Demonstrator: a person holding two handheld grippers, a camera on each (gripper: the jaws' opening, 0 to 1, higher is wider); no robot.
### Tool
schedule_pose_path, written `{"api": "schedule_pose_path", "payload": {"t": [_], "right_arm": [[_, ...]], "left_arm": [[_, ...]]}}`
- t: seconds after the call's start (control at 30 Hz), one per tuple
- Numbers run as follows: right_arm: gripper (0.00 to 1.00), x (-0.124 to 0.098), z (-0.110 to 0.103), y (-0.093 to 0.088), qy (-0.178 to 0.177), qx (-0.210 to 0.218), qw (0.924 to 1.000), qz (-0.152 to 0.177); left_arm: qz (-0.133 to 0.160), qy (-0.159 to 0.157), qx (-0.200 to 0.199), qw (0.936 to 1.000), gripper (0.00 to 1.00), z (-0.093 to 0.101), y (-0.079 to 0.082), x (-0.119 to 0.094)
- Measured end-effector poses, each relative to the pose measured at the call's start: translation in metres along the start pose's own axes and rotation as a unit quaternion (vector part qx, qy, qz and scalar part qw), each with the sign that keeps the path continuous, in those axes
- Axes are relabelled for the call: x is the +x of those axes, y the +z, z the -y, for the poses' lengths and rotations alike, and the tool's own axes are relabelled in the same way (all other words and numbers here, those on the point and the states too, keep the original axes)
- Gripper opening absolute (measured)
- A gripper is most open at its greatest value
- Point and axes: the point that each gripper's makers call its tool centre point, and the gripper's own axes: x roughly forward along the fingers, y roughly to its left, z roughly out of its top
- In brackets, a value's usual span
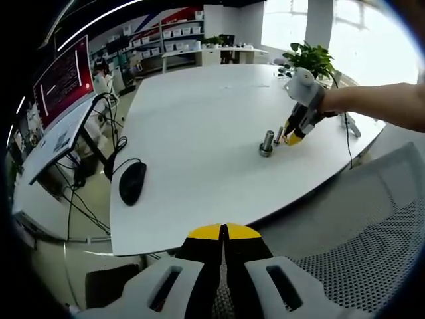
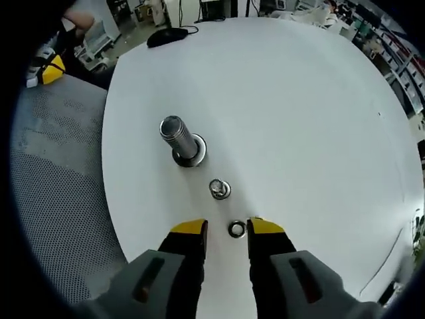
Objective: Place the washer onto the threaded stud by aligning its center hole with the stud, sliding it down to the base, and recovering from edge contact or off-axis alignment until the washer reaches the visible bottom stop.
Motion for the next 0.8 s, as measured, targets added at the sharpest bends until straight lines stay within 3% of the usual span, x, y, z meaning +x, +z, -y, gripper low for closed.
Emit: {"api": "schedule_pose_path", "payload": {"t": [0.43, 0.8], "right_arm": [[0.25, 0.0064, 0.0034, -0.0110, 0.003, 0.013, 0.9998, -0.012], [0.20, 0.0076, 0.0064, -0.0069, -0.011, -0.003, 0.9999, -0.011]], "left_arm": [[-0.002, 0.002, -0.002, 1.0000, 0.00, -0.0005, -0.0008, 0.0000], [0.000, 0.002, -0.002, 1.0000, 0.00, -0.0007, 0.0000, -0.0001]]}}
